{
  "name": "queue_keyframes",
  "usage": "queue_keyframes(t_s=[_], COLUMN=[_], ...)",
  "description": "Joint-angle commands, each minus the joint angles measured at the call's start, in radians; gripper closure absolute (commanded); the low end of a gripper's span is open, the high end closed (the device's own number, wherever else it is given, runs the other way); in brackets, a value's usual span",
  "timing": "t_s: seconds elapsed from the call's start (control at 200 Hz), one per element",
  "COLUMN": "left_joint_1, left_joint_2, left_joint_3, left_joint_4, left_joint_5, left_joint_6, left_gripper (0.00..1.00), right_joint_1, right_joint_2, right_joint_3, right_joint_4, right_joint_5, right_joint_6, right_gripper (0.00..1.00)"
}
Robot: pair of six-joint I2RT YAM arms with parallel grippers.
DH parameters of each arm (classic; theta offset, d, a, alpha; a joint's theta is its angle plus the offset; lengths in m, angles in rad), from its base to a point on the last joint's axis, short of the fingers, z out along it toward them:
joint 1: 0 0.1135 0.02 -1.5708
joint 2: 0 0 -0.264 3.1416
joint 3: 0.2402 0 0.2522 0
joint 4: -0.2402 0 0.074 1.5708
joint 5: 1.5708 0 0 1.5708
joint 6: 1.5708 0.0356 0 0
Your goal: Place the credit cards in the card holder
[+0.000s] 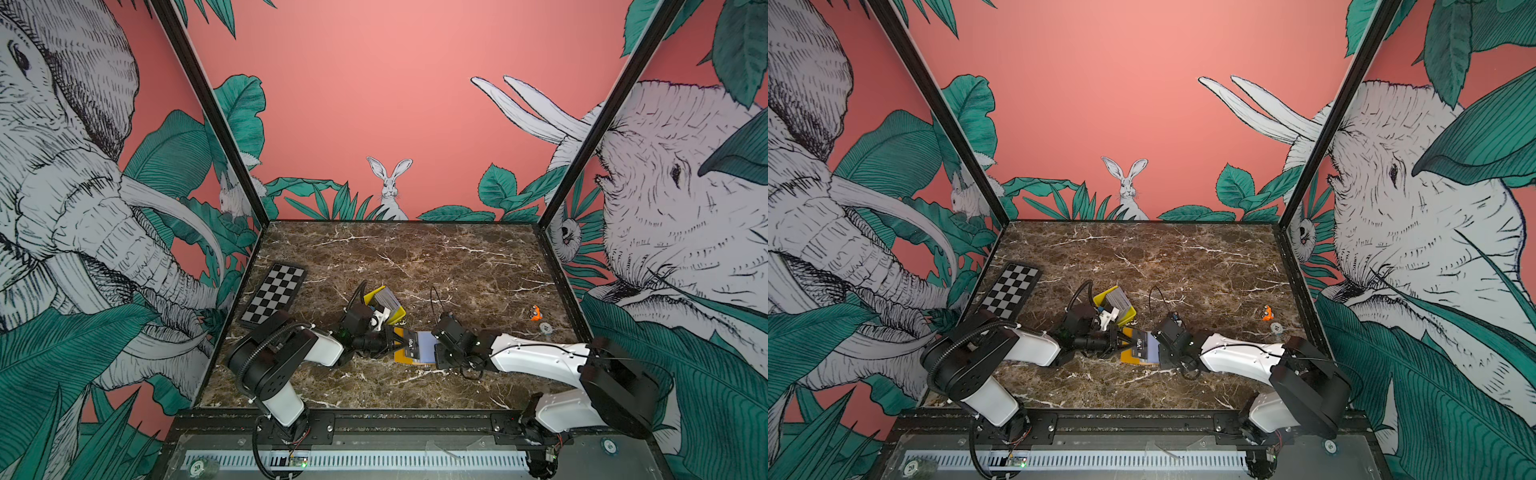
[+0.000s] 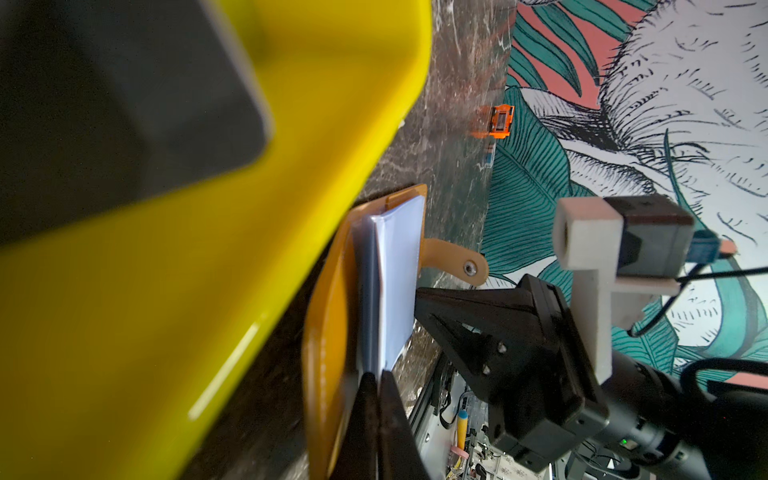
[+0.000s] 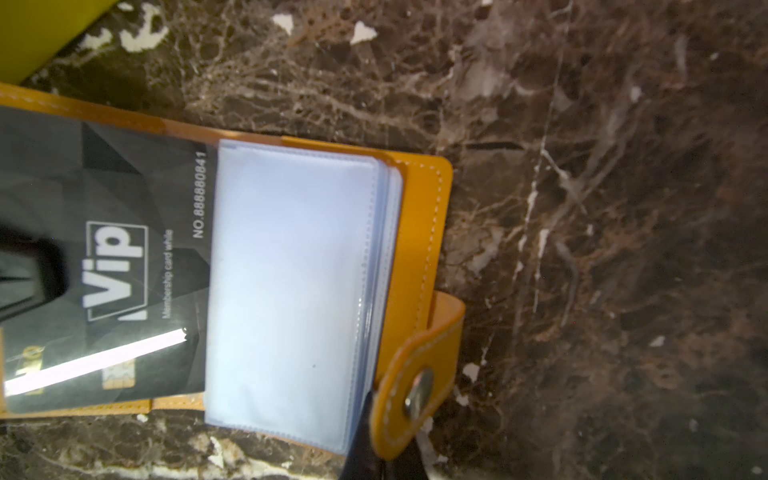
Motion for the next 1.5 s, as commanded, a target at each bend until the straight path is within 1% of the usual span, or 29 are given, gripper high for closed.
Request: queue_keyframes(t_s=[0.0, 0.35, 0.62, 0.96, 0.97, 0.985, 1.155, 1.495], left_joint_1=[-0.003, -0.003, -0.003, -0.003, -0.025, -0.032, -0.039, -0.046], left_joint_2=[-0.003, 0.006, -0.006, 0.006, 0.006, 0.007, 0.016, 0.013], left_joint_3=[0.005, 0.004, 0.013, 0.023, 0.024, 0.025, 0.032, 0.036], left_joint_4=[0.043, 0.036, -0.048, -0.023, -0.024, -0.024, -0.026, -0.048], left_joint_5=[0.025, 0.024, 0.002, 0.007, 0.008, 0.009, 0.008, -0.019], left_joint_6=[-0.016, -0.007, 0.039, 0.034, 0.034, 0.034, 0.04, 0.048], left_gripper=[1.0, 1.0, 1.0, 1.0, 1.0, 1.0, 1.0, 1.0], right_joint_1=[0.005, 0.006, 0.005, 0.005, 0.005, 0.005, 0.005, 0.006], right_joint_2=[0.029, 0.031, 0.028, 0.03, 0.03, 0.029, 0.025, -0.027], right_joint_3=[-0.001, -0.001, -0.001, 0.002, 0.002, 0.002, -0.001, -0.005], right_joint_4=[-0.016, -0.013, -0.017, -0.014, -0.013, -0.014, -0.012, -0.013], right_joint_5=[0.02, 0.02, 0.022, 0.018, 0.018, 0.019, 0.019, -0.009], right_joint_6=[0.003, 0.003, 0.003, 0.001, 0.001, 0.001, 0.003, -0.006], right_gripper=[0.97, 0.97, 0.97, 0.97, 0.97, 0.97, 0.97, 0.97])
